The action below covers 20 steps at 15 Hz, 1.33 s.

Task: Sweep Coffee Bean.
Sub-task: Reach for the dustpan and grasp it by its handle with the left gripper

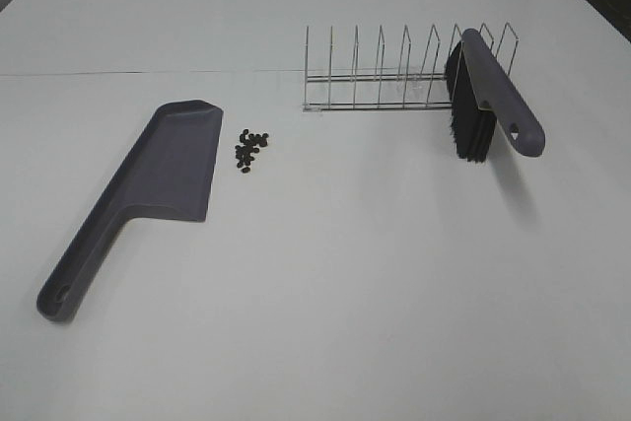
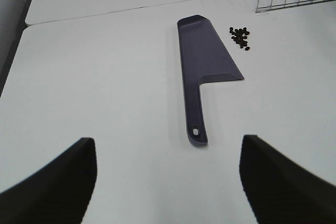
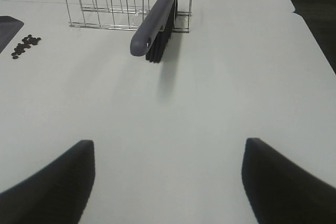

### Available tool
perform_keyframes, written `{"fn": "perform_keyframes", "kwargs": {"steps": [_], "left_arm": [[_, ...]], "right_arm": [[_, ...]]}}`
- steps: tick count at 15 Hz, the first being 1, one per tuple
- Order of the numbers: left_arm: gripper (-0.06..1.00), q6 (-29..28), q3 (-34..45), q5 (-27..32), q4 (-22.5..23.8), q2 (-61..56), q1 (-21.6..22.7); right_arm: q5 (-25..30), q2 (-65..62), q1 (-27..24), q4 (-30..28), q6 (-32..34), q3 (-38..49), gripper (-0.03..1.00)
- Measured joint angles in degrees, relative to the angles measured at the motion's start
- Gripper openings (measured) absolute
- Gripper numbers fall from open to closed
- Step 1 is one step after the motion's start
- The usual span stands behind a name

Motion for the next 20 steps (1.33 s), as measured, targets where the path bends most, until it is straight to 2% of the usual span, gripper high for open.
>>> {"fn": "perform_keyframes", "kwargs": {"steps": [20], "left_arm": [[0.69, 0.0, 0.0, 0.0, 0.0, 0.0, 0.0]], "right_arm": [[0.0, 0.0, 0.0, 0.0, 0.0, 0.0, 0.65]]}}
